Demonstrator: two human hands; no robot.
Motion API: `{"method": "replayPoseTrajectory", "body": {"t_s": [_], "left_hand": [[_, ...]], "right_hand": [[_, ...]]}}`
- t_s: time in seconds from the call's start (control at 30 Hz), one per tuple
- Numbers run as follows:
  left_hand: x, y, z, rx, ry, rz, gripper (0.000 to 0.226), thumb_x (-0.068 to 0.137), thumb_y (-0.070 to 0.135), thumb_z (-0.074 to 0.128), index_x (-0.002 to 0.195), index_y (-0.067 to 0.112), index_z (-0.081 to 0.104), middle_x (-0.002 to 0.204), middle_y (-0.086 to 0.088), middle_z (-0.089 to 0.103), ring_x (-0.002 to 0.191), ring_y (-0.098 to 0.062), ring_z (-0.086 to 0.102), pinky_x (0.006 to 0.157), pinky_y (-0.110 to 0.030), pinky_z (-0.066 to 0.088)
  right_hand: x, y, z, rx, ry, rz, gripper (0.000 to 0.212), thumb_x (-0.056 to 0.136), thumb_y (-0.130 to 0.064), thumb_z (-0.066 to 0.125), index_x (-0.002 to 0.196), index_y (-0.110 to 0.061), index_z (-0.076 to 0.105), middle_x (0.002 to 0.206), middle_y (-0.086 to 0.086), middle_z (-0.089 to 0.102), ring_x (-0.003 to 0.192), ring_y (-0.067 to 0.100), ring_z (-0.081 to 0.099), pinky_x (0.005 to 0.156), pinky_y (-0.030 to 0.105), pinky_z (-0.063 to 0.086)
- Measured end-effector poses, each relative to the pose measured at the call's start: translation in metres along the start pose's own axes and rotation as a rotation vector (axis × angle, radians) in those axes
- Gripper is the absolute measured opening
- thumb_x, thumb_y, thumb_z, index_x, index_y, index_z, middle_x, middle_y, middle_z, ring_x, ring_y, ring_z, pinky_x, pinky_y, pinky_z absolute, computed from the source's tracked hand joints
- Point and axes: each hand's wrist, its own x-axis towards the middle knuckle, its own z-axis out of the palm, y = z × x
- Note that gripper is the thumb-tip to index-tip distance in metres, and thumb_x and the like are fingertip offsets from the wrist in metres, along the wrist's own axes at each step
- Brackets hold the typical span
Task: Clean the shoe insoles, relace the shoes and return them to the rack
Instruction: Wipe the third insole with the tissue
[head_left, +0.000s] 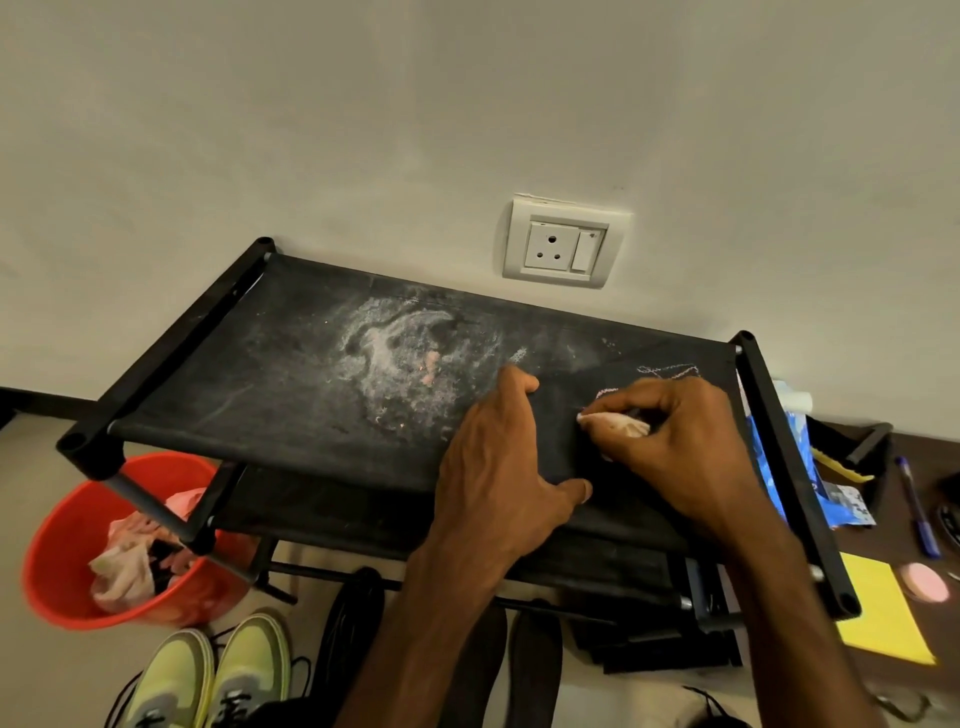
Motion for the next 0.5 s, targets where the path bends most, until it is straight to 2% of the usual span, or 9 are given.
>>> {"method": "replayPoseTrajectory", "body": {"t_s": [0.1,0.17,0.27,0.33,0.43,0.5], "left_hand": [[0.0,0.001,0.0,0.011,0.002,0.003,0.091,0.065,0.048,0.091,0.132,0.03,0.032,0.131,0.01,0.05,0.118,-0.011,0.05,0.089,-0.022,0.037],[0.0,0.0,0.0,0.016,0.004,0.004,0.091,0.065,0.048,0.09,0.132,0.03,0.032,0.131,0.01,0.05,0.118,-0.011,0.05,0.089,-0.022,0.038],[0.0,-0.001,0.0,0.012,0.003,0.0,0.092,0.065,0.047,0.091,0.134,0.029,0.032,0.131,0.009,0.051,0.119,-0.012,0.051,0.09,-0.023,0.04],[0.0,0.0,0.0,0.01,0.001,0.004,0.093,0.065,0.047,0.09,0.135,0.029,0.032,0.132,0.009,0.052,0.119,-0.012,0.051,0.089,-0.022,0.038],[0.0,0.0,-0.001,0.018,0.004,0.011,0.092,0.066,0.048,0.09,0.134,0.03,0.032,0.132,0.011,0.05,0.119,-0.011,0.05,0.089,-0.022,0.036],[-0.001,0.001,0.0,0.019,0.001,0.012,0.091,0.066,0.049,0.09,0.134,0.031,0.031,0.133,0.011,0.049,0.12,-0.011,0.049,0.09,-0.022,0.036]], "right_hand": [[0.005,0.01,-0.001,-0.093,0.166,0.088,0.017,0.08,-0.043,0.075,0.091,-0.033,0.082,0.084,-0.018,0.075,0.078,0.002,0.07,0.073,0.039,0.063],[0.005,0.01,0.002,-0.115,0.209,0.075,0.017,0.081,-0.041,0.074,0.092,-0.031,0.082,0.085,-0.017,0.075,0.078,0.003,0.07,0.072,0.04,0.063],[0.002,-0.006,0.013,0.005,0.06,-0.052,0.008,0.083,-0.022,0.08,0.09,-0.026,0.082,0.084,-0.015,0.075,0.078,0.004,0.071,0.071,0.034,0.061],[0.001,-0.013,0.013,0.076,-0.022,-0.068,0.01,0.083,-0.02,0.081,0.091,-0.025,0.082,0.086,-0.014,0.076,0.08,0.004,0.072,0.071,0.032,0.061],[0.008,0.001,0.006,-0.039,0.137,0.019,0.007,0.084,-0.035,0.078,0.089,-0.032,0.081,0.085,-0.018,0.075,0.081,0.003,0.071,0.074,0.039,0.062],[0.012,0.011,-0.001,-0.114,0.26,0.125,0.007,0.083,-0.037,0.076,0.088,-0.034,0.08,0.083,-0.019,0.074,0.079,0.002,0.069,0.076,0.043,0.062]]}}
